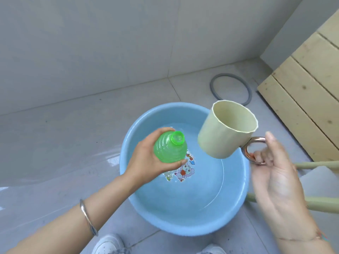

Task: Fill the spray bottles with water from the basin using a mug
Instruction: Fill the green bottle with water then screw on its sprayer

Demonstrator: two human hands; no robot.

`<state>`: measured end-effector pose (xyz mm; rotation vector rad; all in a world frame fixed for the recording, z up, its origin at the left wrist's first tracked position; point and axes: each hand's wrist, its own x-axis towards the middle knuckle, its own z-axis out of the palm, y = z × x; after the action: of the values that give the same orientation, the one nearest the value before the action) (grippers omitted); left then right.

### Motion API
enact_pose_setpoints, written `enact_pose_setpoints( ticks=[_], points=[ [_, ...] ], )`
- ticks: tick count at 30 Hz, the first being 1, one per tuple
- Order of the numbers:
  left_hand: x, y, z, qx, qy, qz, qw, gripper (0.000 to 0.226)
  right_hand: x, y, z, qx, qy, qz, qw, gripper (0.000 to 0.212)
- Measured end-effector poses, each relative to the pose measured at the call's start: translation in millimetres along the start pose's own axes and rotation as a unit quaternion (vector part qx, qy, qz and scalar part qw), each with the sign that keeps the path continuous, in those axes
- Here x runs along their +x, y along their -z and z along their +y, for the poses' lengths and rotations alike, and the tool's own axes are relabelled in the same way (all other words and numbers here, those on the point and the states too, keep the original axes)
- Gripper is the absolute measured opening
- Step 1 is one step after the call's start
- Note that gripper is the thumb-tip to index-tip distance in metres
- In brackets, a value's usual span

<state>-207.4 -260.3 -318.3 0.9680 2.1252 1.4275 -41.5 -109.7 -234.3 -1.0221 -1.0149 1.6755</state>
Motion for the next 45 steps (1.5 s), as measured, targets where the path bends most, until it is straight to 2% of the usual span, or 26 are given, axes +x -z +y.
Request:
enact_pose_setpoints(
  ticks=[3, 5, 8, 10, 12, 14, 21, 27, 34, 37, 42, 45],
  points=[
    [10.0, 15.8, 55.1, -0.011, -0.036, 0.007, 0.999, 0.065, -14.2, -1.7, -39.3, 0.055, 0.0, 0.005, 0.998, 0.048],
    [13.3, 25.5, 98.9, -0.02, -0.065, 0.005, 0.998, 0.063, -26.5, -0.6, -72.3, 0.084, 0.017, 0.008, 0.996, 0.041],
    [12.2, 33.7, 157.1, -0.03, -0.102, -0.002, 0.994, 0.062, -42.9, 10.9, -119.7, 0.093, 0.045, 0.01, 0.995, 0.033],
    [8.9, 36.6, 189.7, -0.047, -0.108, 0.005, 0.993, 0.061, -49.7, 22.4, -146.1, 0.087, 0.055, 0.009, 0.995, 0.038],
    [3.6, 36.5, 221.0, -0.054, -0.118, 0.009, 0.992, 0.06, -55.7, 39.5, -175.5, 0.085, 0.073, 0.021, 0.993, 0.042],
    [-6.5, 32.3, 252.9, -0.056, -0.132, 0.0, 0.99, 0.06, -60.8, 64.4, -201.1, 0.086, 0.094, 0.057, 0.99, 0.034],
    [-44.6, -2.1, 326.0, -0.062, -0.151, -0.036, 0.986, 0.054, -60.5, 137.3, -228.6, 0.049, 0.121, 0.183, 0.974, 0.033],
    [-74.9, -43.9, 360.9, -0.075, -0.173, -0.069, 0.98, 0.065, -58.1, 170.7, -223.8, 0.025, 0.094, 0.226, 0.969, 0.034],
    [-96.3, -82.0, 377.7, -0.071, -0.188, -0.095, 0.975, 0.068, -57.0, 190.7, -222.7, -0.009, 0.054, 0.198, 0.979, 0.037],
    [-103.7, -93.2, 380.3, -0.064, -0.19, -0.105, 0.974, 0.07, -60.0, 199.2, -223.3, -0.028, 0.037, 0.152, 0.987, 0.03],
    [-116.9, -114.9, 388.1, -0.064, -0.201, -0.122, 0.97, 0.06, -71.5, 224.3, -232.2, -0.066, 0.045, 0.057, 0.995, 0.01],
    [-125.1, -129.1, 395.3, -0.064, -0.208, -0.134, 0.967, 0.056, -85.3, 248.1, -249.2, -0.126, 0.076, 0.034, 0.989, 0.011]
  ],
)
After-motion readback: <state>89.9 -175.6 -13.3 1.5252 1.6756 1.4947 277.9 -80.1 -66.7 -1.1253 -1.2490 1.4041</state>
